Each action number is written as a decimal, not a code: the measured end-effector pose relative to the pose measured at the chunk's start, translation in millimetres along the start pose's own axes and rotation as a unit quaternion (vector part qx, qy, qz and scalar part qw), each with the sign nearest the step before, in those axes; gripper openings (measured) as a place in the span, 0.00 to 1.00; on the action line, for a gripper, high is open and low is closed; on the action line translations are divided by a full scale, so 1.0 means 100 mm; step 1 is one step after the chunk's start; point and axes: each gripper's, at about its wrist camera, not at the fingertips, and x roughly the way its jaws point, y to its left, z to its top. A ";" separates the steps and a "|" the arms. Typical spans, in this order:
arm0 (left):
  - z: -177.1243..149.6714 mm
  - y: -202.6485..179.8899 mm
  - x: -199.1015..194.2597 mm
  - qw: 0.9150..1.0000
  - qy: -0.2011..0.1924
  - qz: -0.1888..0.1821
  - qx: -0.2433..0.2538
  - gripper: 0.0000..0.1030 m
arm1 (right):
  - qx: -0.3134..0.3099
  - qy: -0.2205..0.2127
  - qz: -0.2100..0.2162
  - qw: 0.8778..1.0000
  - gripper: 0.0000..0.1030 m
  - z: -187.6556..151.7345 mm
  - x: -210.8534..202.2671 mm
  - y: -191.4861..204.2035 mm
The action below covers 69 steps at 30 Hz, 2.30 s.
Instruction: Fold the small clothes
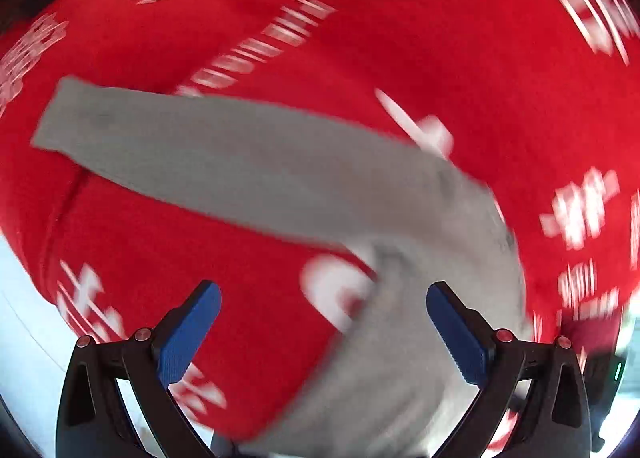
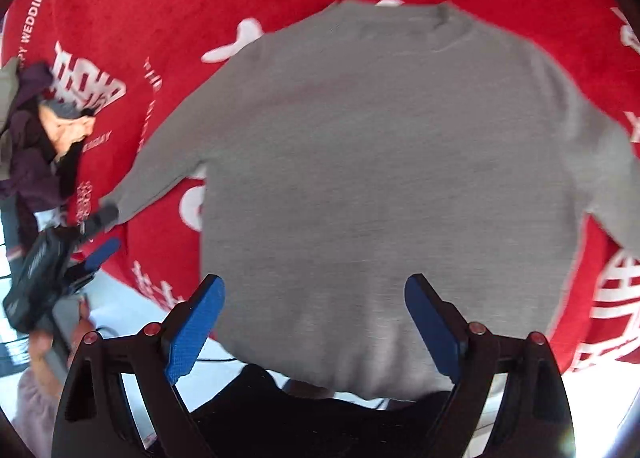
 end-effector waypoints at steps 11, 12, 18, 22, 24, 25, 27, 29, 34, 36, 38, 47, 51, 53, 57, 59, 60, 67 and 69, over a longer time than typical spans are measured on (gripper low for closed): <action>0.53 1.73 0.36 0.977 -0.058 -0.054 -0.197 1.00 | -0.047 0.047 0.018 0.998 0.90 -0.10 0.81 0.48; 0.55 1.74 0.38 0.977 -0.065 -0.057 -0.194 1.00 | -0.049 0.050 0.019 0.997 0.90 -0.11 0.84 0.52; 0.72 1.60 0.46 0.976 -0.078 -0.078 -0.186 0.82 | -0.064 0.060 0.020 0.996 0.90 -0.11 0.94 0.70; 0.80 1.57 0.50 0.982 -0.073 -0.036 -0.171 0.09 | -0.071 0.057 0.024 0.996 0.90 -0.09 0.91 0.76; 0.80 1.61 0.50 0.980 -0.073 -0.070 -0.172 0.09 | -0.075 0.055 0.029 0.995 0.84 -0.10 0.88 0.77; 0.80 1.60 0.47 0.980 -0.078 -0.075 -0.166 0.09 | -0.078 0.054 0.030 0.995 0.82 -0.10 0.87 0.77; 0.79 1.50 0.35 0.980 -0.094 -0.096 -0.144 0.09 | -0.080 0.054 0.031 0.995 0.75 -0.10 0.85 0.76; 0.77 1.31 0.18 0.979 -0.111 -0.125 -0.116 0.09 | -0.077 0.052 0.035 0.995 0.75 -0.10 0.83 0.73; 0.71 0.53 -0.14 0.978 -0.126 -0.166 -0.011 0.09 | -0.066 0.035 0.038 0.997 0.74 -0.04 0.73 0.62; 0.67 0.18 -0.21 0.974 -0.123 -0.187 0.026 0.09 | -0.060 0.023 0.039 0.997 0.74 0.00 0.65 0.55; 0.59 -0.27 -0.23 0.968 -0.114 -0.211 0.072 0.09 | -0.053 0.007 0.039 0.998 0.74 0.03 0.54 0.45; -0.32 -2.19 0.34 0.936 -0.028 -0.229 0.264 0.09 | 0.023 -0.068 0.022 0.997 0.74 0.11 -0.03 -0.43; -0.81 -2.68 0.87 0.931 0.020 -0.191 0.310 0.09 | 0.076 -0.087 0.010 0.993 0.74 0.01 -0.20 -1.05; -1.05 -2.83 1.08 0.929 0.030 -0.153 0.336 0.09 | 0.096 -0.090 0.007 0.991 0.74 -0.02 -0.24 -1.30; -1.39 -3.00 1.30 0.921 0.011 -0.042 0.387 0.10 | 0.129 -0.089 0.002 0.988 0.74 -0.10 -0.24 -1.69; -1.48 -2.99 1.26 0.917 0.000 -0.022 0.397 0.10 | 0.137 -0.089 -0.001 0.987 0.74 -0.11 -0.26 -1.84; -1.52 -3.00 1.20 0.916 -0.006 -0.015 0.401 0.14 | 0.140 -0.088 -0.002 0.986 0.74 -0.11 -0.26 -1.88; -1.35 -2.68 0.57 0.897 -0.069 0.041 0.435 0.89 | 0.096 -0.109 -0.032 0.989 0.74 0.12 -0.41 -1.65; -1.21 -2.47 0.45 0.896 -0.079 0.070 0.432 0.89 | 0.053 -0.122 -0.058 0.989 0.74 0.27 -0.45 -1.38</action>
